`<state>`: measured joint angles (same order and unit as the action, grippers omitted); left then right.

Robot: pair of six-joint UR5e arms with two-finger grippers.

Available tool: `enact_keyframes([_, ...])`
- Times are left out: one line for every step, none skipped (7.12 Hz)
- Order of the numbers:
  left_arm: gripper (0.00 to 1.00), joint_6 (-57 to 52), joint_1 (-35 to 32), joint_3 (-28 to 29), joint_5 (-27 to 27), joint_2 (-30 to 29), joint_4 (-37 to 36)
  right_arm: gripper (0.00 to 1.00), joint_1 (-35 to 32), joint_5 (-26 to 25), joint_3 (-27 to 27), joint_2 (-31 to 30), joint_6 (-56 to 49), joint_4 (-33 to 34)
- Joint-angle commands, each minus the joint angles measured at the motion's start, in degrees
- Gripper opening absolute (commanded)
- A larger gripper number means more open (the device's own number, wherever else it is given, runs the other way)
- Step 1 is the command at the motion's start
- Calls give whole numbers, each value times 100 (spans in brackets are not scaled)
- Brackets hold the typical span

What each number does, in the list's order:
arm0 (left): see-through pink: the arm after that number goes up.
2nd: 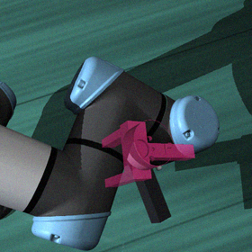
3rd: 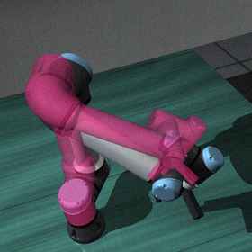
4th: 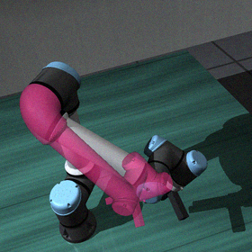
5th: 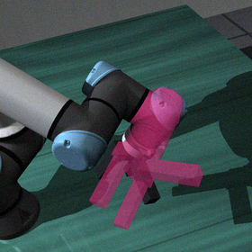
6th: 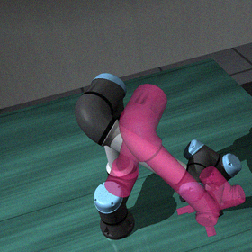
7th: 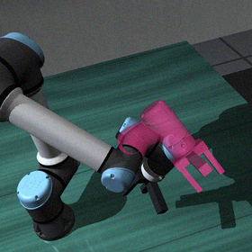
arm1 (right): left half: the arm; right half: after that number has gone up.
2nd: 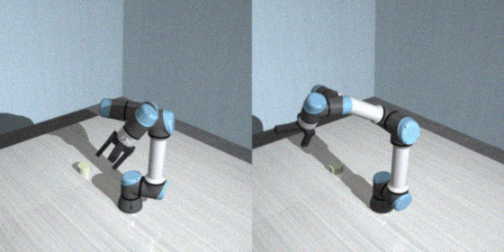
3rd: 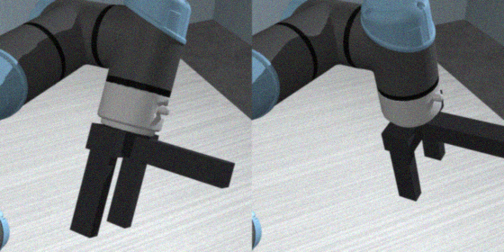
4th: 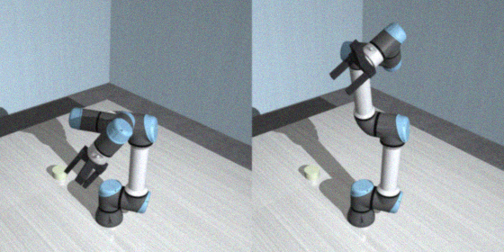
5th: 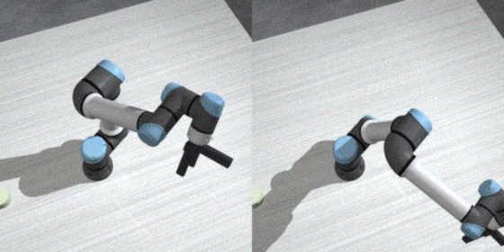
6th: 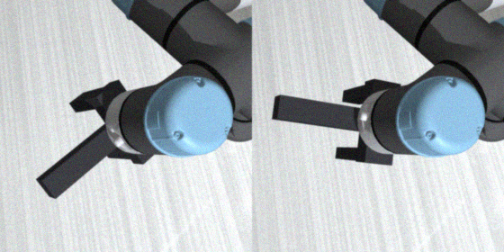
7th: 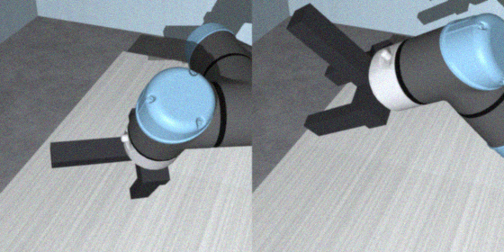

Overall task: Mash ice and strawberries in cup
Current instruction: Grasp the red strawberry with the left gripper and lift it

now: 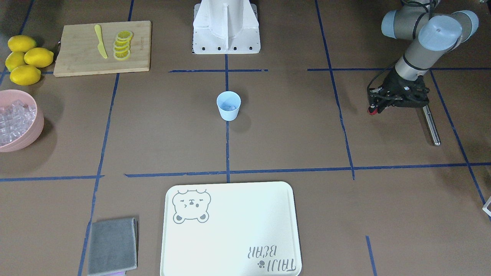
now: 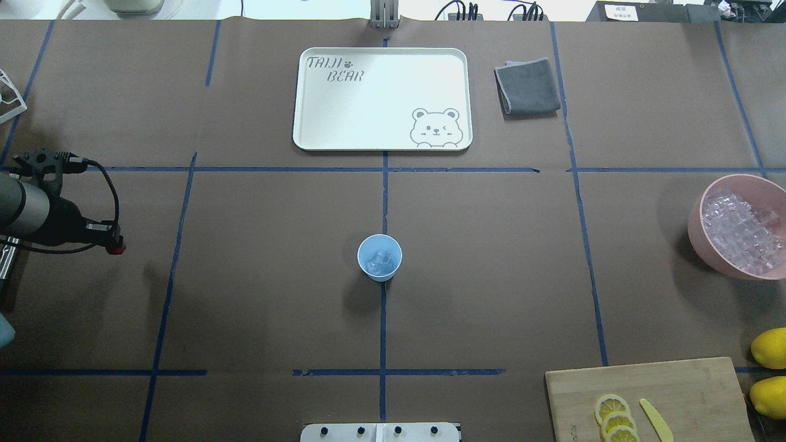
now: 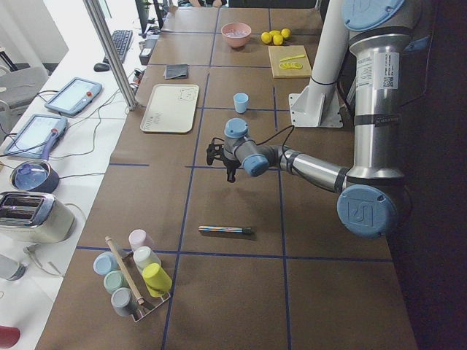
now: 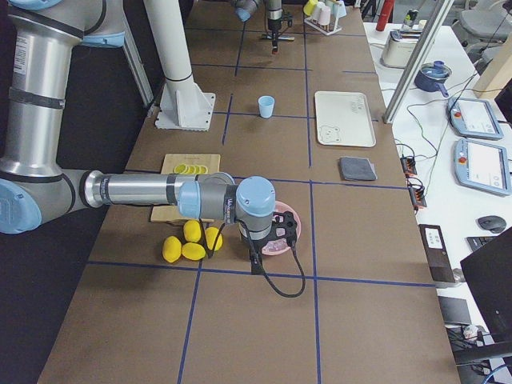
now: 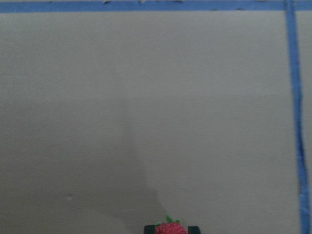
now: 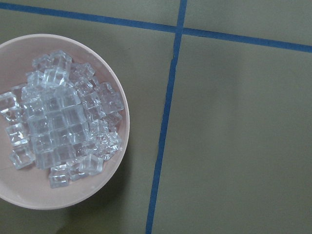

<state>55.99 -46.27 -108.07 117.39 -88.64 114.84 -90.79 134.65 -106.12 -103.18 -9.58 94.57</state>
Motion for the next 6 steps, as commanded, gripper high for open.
enact_keyframes([0, 53, 13, -713, -32, -686, -1484, 100, 0, 0, -14, 0, 0, 0])
enact_keyframes([0, 349, 48, -741, -23, -1124, -1812, 100, 0, 0, -5, 0, 0, 0])
enact_keyframes([0, 769, 431, -742, -41, -1686, -2259, 100, 0, 0, -14, 0, 0, 0])
enact_keyframes([0, 1278, 844, -742, -215, -2335, -2960, 100, 0, 0, 4, -9, -9, 0])
enact_keyframes([0, 1570, 1274, -707, -652, -3020, -3637, 100, 0, 0, 13, 0, -9, 0])
enact_keyframes([0, 1887, 1514, -663, -856, -3454, -3948, 100, 0, 0, 21, -9, -9, 0])
